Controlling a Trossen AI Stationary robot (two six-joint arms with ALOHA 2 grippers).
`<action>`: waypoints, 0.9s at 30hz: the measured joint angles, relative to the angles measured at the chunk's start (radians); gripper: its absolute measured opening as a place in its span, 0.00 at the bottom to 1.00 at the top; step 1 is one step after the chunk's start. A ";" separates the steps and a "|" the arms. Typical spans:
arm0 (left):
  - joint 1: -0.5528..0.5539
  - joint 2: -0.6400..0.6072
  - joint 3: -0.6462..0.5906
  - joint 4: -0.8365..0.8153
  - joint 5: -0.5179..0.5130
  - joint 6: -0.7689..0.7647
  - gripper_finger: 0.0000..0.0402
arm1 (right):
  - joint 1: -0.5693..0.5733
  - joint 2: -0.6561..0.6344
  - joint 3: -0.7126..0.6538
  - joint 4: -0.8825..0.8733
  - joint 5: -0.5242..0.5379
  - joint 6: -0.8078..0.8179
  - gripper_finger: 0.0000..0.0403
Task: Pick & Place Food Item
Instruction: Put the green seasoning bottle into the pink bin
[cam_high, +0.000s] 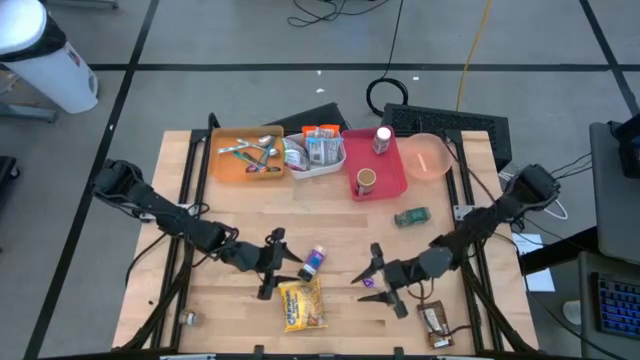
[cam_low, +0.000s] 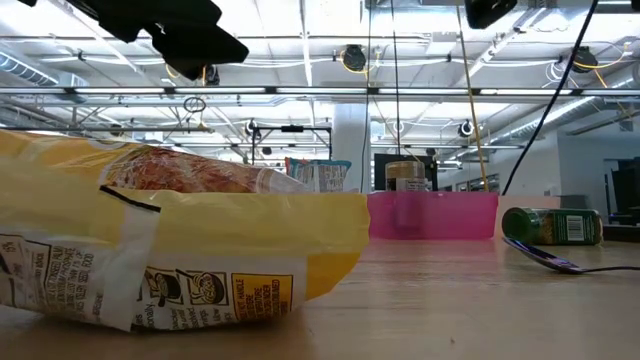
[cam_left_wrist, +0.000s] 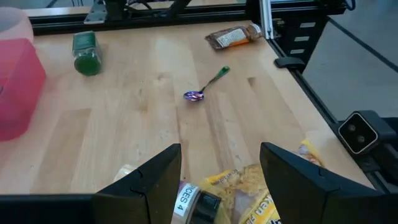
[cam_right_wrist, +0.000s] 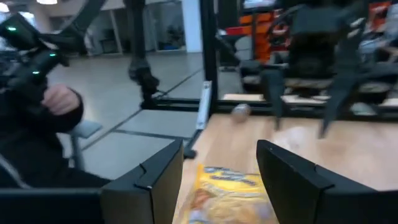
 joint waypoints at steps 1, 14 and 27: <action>-0.001 0.000 0.000 0.000 0.000 0.001 0.57 | 0.004 -0.023 0.000 -0.021 0.020 -0.010 0.49; 0.046 0.000 0.000 0.006 -0.093 0.132 0.57 | -0.019 -0.460 0.000 -0.729 0.299 0.066 0.49; 0.214 0.000 0.000 0.121 -0.104 0.307 0.57 | -0.322 -0.522 0.000 -1.222 0.041 0.144 0.49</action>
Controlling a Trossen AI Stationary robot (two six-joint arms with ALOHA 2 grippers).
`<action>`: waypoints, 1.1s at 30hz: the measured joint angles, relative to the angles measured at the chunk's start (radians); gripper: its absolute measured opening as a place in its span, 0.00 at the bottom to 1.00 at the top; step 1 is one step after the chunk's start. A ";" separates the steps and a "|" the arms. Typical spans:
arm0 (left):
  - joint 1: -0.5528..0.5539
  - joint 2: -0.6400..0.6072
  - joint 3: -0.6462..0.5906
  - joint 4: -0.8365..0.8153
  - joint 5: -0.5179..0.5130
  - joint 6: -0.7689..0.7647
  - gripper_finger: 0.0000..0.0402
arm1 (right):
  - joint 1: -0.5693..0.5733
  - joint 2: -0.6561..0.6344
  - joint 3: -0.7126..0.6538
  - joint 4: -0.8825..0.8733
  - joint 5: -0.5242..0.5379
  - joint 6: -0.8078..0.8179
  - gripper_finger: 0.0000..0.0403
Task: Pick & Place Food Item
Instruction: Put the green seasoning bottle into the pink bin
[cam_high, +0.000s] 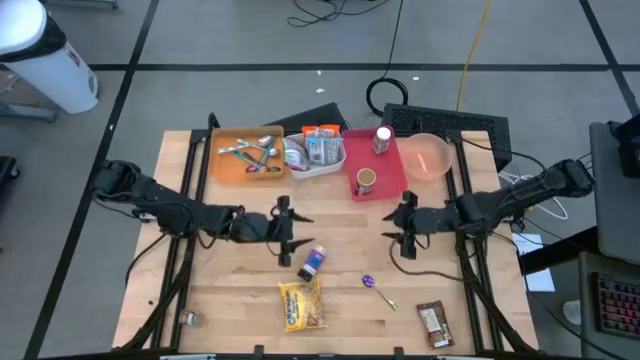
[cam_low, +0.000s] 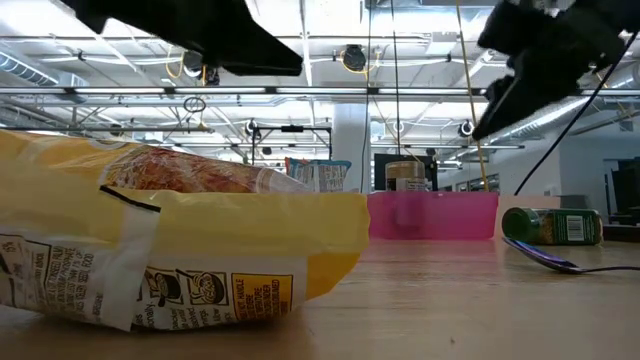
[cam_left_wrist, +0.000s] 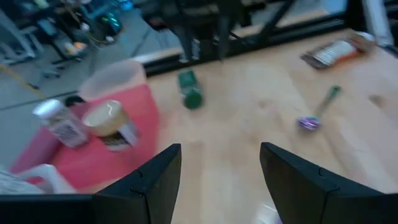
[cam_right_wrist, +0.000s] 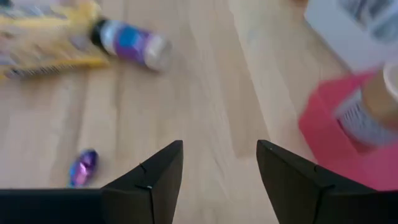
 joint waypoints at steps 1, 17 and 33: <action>0.015 0.000 0.000 0.013 0.000 0.013 0.57 | -0.031 0.000 0.000 -0.023 -0.029 -0.007 0.49; 0.307 -0.001 0.000 0.145 0.224 0.106 0.57 | -0.449 0.003 0.098 -0.376 -0.340 -0.271 0.49; 0.521 -0.001 0.000 0.287 0.492 0.102 0.57 | -0.600 0.217 0.138 -0.525 -0.351 -0.419 0.68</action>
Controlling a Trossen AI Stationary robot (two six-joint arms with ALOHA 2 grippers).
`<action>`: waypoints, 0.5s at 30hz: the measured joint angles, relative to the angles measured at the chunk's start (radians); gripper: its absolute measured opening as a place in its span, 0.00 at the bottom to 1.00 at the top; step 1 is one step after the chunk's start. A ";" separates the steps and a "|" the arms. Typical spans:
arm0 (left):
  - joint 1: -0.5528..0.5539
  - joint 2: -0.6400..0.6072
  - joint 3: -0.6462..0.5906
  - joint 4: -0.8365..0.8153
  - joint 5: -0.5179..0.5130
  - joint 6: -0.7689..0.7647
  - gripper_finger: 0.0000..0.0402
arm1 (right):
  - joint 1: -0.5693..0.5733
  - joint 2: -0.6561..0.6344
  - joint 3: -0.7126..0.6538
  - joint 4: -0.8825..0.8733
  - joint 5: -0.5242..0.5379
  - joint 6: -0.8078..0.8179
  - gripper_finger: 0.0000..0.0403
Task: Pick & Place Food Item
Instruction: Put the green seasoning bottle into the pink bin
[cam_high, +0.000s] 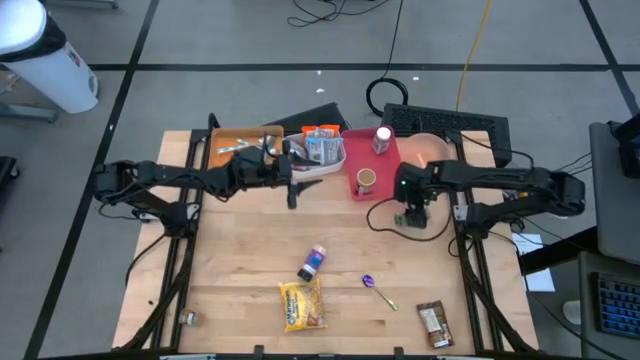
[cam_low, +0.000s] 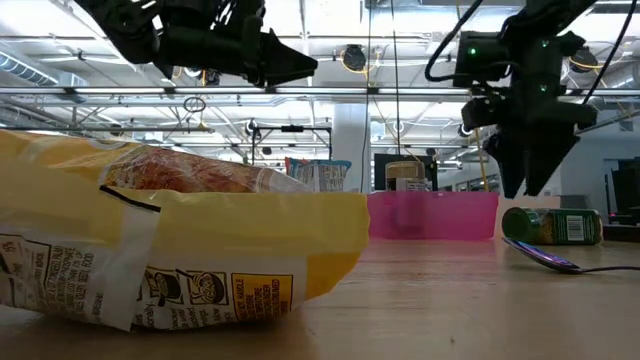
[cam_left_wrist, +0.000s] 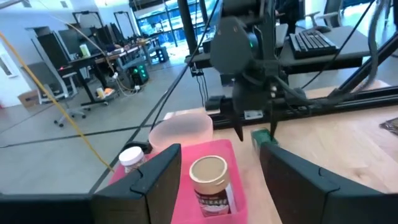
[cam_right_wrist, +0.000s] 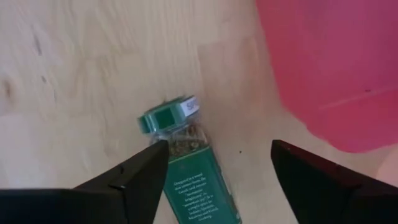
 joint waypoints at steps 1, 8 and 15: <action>0.008 0.000 0.000 0.003 0.011 -0.001 0.57 | 0.001 0.011 0.000 -0.003 -0.001 -0.008 0.70; 0.046 0.000 0.000 0.013 0.043 0.000 0.57 | 0.003 0.038 -0.001 -0.078 -0.003 -0.020 0.78; 0.057 0.000 0.000 0.013 0.045 -0.003 0.57 | 0.044 0.037 -0.001 -0.103 -0.003 0.006 0.78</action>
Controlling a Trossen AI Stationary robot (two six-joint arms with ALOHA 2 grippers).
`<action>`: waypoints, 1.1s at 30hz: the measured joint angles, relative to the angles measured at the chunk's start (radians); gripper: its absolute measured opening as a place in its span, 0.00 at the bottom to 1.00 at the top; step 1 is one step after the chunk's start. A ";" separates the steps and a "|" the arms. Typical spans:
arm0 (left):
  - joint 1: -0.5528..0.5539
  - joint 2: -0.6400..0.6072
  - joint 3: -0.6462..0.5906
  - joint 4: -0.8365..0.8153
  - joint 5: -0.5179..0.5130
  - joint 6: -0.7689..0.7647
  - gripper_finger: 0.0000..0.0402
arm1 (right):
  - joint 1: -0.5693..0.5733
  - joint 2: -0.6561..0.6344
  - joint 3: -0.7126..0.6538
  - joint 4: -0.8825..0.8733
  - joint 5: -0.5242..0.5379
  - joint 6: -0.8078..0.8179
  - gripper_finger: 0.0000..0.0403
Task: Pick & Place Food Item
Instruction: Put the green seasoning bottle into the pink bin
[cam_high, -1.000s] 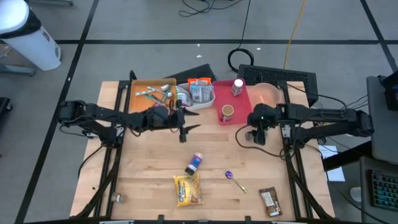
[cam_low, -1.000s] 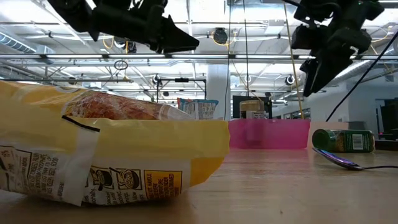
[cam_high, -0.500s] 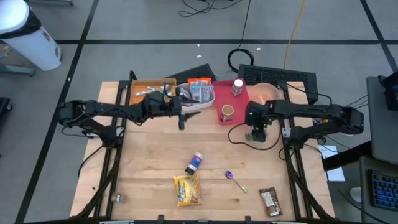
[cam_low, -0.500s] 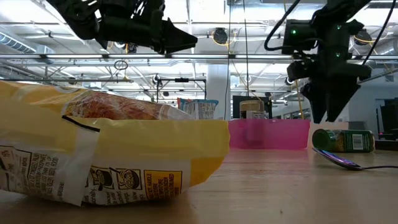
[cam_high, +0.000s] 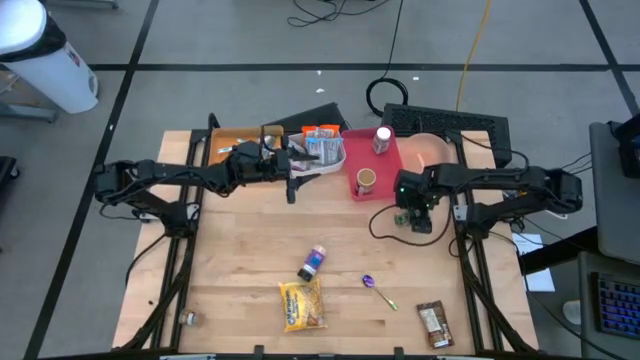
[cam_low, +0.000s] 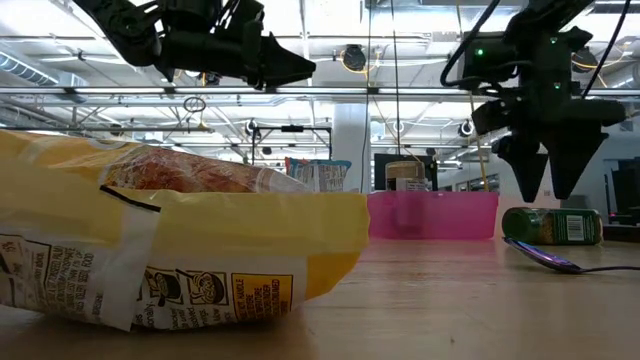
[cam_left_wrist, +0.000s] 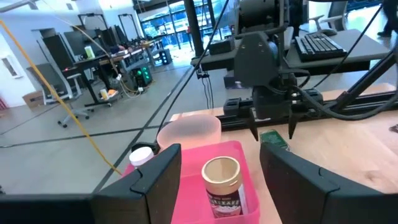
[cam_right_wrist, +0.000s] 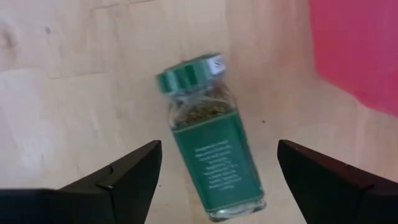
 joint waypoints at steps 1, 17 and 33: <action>0.000 0.000 0.000 0.000 0.000 -0.001 0.57 | 0.015 0.000 0.000 0.002 0.000 0.000 0.78; -0.001 0.000 0.000 -0.002 0.032 -0.013 0.57 | 0.149 0.121 -0.064 0.118 0.139 -0.046 0.78; 0.000 0.000 0.000 -0.002 0.032 -0.009 0.57 | 0.148 0.204 -0.059 0.146 0.192 -0.138 0.47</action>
